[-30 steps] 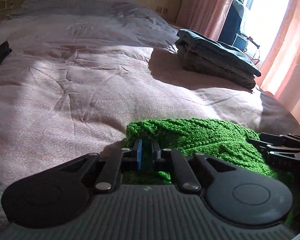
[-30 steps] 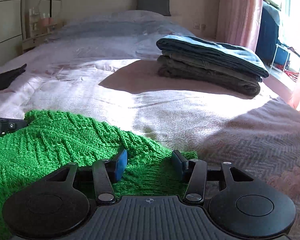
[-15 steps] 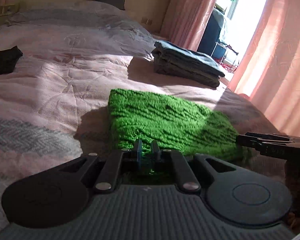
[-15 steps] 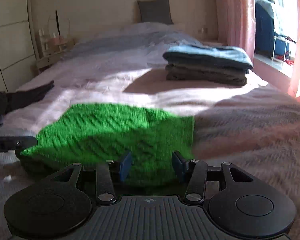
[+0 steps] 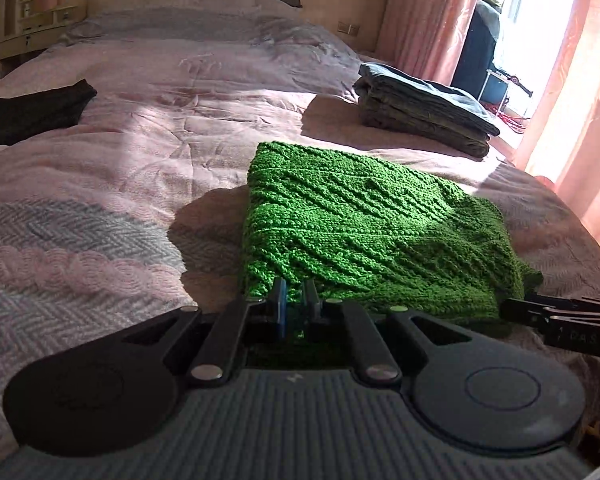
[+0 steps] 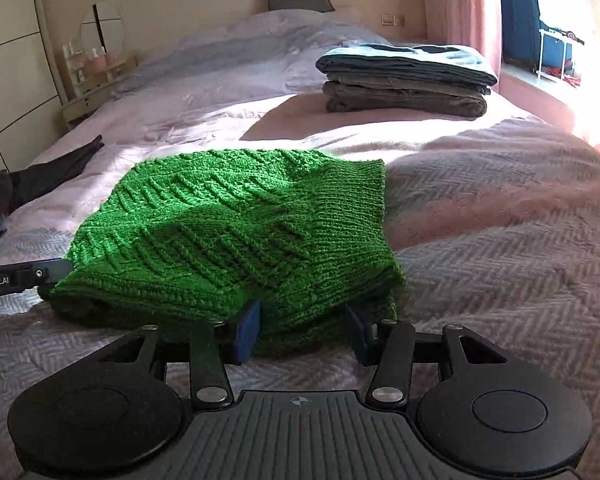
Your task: Fold clothes
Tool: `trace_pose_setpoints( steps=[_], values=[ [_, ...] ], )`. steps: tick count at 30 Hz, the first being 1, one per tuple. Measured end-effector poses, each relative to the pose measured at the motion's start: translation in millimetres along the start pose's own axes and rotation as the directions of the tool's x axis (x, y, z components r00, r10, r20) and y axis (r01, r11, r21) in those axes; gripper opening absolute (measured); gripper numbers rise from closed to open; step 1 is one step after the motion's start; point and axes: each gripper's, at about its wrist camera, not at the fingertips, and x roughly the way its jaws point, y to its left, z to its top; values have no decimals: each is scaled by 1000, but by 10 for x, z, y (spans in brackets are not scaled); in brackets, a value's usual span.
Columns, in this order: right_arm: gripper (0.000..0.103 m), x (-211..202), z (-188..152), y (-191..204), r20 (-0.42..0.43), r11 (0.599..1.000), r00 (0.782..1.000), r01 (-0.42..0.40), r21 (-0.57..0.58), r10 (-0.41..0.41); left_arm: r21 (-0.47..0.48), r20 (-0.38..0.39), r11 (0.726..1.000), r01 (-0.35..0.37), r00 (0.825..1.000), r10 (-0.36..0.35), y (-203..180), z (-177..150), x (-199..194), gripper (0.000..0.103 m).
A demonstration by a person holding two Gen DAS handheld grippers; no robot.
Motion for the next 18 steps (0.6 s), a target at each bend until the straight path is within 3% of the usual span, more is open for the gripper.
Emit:
trace_pose_setpoints(
  steps=[2,4,6,7,18],
  values=[
    [51,-129,-25,26,-9,1000,1000,11,8,-11,-10,-10,1000,-25,1000,25,-57,-2,-101,6],
    [73,-247,-72,33,-11,1000,1000,17,19,-17,-20,-32,999,-50,998,49,-116,-18,-210,10],
    [74,-371,-138,57,-12,999,1000,6,35,-6,-22,-48,997,-78,996,77,-177,-59,-317,28],
    [74,-421,-158,62,-16,999,1000,-7,43,7,-22,-55,995,-93,994,91,-208,-85,-376,32],
    [78,-784,-277,203,-69,997,997,25,68,-20,-28,-75,991,-128,989,126,-452,-297,-923,43]
  ],
)
